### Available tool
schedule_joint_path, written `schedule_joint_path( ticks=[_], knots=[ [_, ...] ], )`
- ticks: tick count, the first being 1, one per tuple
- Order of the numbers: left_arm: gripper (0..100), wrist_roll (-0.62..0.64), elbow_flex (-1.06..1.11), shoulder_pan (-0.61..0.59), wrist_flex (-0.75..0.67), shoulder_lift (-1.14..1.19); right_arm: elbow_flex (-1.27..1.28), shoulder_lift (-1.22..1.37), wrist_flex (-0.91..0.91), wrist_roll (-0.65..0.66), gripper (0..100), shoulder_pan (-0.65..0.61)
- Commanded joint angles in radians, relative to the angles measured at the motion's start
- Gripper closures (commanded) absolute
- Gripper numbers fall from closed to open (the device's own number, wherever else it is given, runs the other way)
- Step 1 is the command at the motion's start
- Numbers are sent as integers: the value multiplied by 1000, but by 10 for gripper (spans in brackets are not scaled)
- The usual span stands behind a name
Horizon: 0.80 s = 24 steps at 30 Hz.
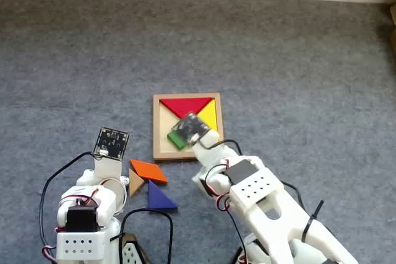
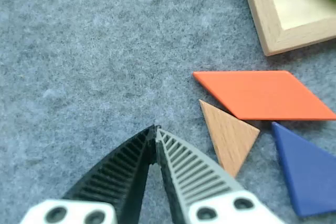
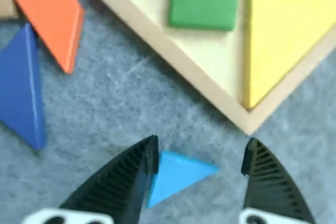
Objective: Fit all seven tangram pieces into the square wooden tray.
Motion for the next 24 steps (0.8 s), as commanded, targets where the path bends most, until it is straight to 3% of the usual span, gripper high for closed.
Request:
schedule_joint_path(
  ticks=[1, 6, 14, 18, 24],
  knots=[
    [993, 3, 19, -7, 3, -24, -90, -4, 93, -221, 743, 10],
    [993, 3, 19, -7, 3, -24, -133, -4, 136, -454, 742, 10],
    [993, 3, 19, -7, 3, -24, -143, -2, 140, -477, 741, 10],
    [993, 3, 19, -7, 3, -24, -147, -2, 143, -652, 741, 10],
    [993, 3, 19, -7, 3, -24, -151, 1, 134, -687, 742, -61]
  ],
)
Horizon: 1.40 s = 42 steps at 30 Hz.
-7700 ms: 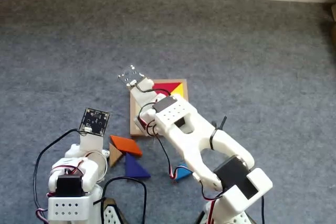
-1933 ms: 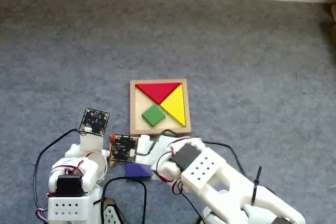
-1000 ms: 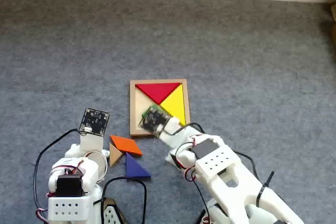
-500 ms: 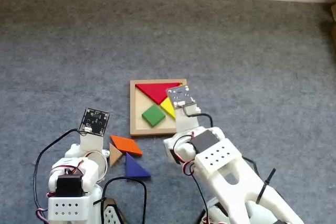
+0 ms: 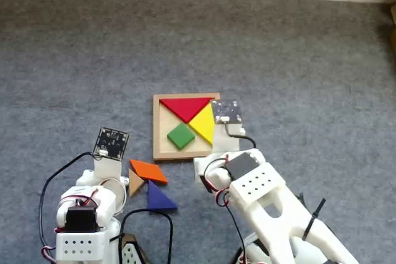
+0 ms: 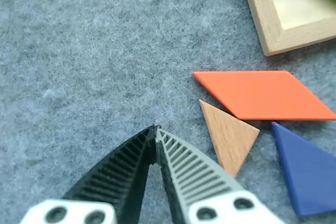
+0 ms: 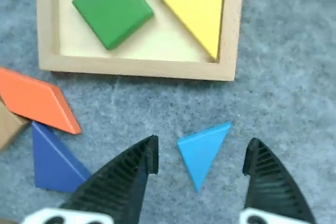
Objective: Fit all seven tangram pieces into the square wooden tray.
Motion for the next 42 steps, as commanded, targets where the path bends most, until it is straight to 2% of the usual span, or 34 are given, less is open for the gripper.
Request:
schedule_joint_path(
  ticks=[1, 4, 10, 18, 29, 36, 42],
  knots=[
    [993, 3, 19, -7, 3, -24, -58, 10, -2, -66, 742, -62],
    [993, 3, 19, -7, 3, -24, -76, 104, -5, -110, 742, -67],
    [993, 3, 19, -7, 3, -24, -203, 291, -8, -114, 742, -16],
    [993, 3, 19, -7, 3, -24, -243, 418, -8, -203, 742, 4],
    [993, 3, 19, -7, 3, -24, -245, 515, -10, -206, 745, 4],
    [993, 3, 19, -7, 3, -24, -248, 506, -5, -196, 909, 5],
    [993, 3, 19, -7, 3, -24, -248, 475, 1, -181, 932, 7]
  ],
)
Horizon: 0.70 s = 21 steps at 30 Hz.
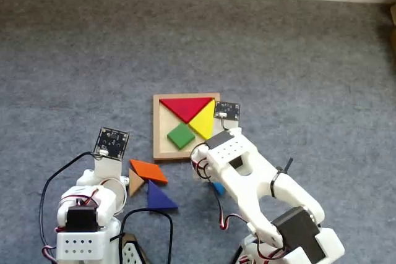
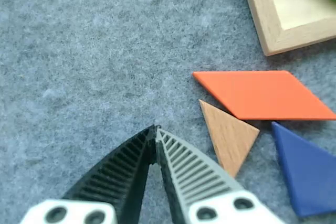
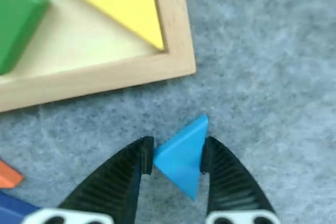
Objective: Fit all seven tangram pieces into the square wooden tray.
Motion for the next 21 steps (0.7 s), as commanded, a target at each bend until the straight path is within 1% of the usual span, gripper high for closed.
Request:
schedule_joint_path(
  ticks=[1, 3, 7, 11, 15, 21],
  knots=[
    [993, 3, 19, -7, 3, -24, -41, -59, -4, 37, 932, -4],
    [993, 3, 19, -7, 3, -24, -41, -130, -5, 78, 932, -4],
    [993, 3, 19, -7, 3, -24, -58, -254, -13, 87, 932, -10],
    [993, 3, 19, -7, 3, -24, -127, -259, -15, 84, 932, -10],
    [993, 3, 19, -7, 3, -24, -222, -171, -15, -9, 932, -10],
    [993, 3, 19, -7, 3, -24, -386, 47, -12, -133, 932, -10]
  ],
)
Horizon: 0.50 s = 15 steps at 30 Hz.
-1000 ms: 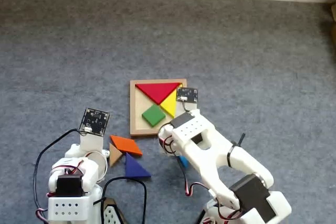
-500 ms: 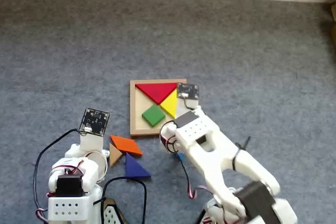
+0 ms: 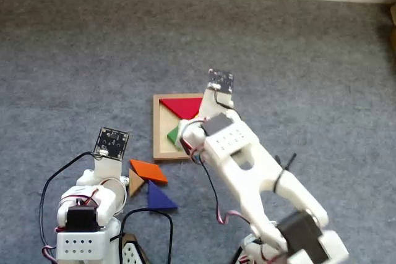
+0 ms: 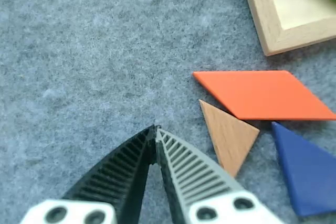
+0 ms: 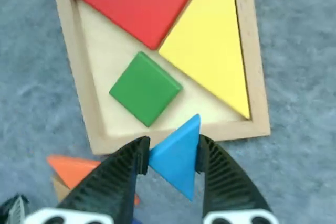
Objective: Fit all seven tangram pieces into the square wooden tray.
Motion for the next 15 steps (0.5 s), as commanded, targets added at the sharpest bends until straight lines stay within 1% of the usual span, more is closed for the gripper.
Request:
schedule_joint_path(
  ticks=[1, 6, 9, 12, 15],
  knots=[
    [993, 3, 19, -7, 3, -24, -134, 88, -7, -77, 932, 2],
    [993, 3, 19, -7, 3, -24, -216, 194, -2, -164, 928, 4],
    [993, 3, 19, -7, 3, -24, -237, 220, -1, -210, 868, 4],
    [993, 3, 19, -7, 3, -24, -243, 226, -1, -221, 799, -1],
    [993, 3, 19, -7, 3, -24, -242, 219, 8, -219, 796, 1]
  ],
)
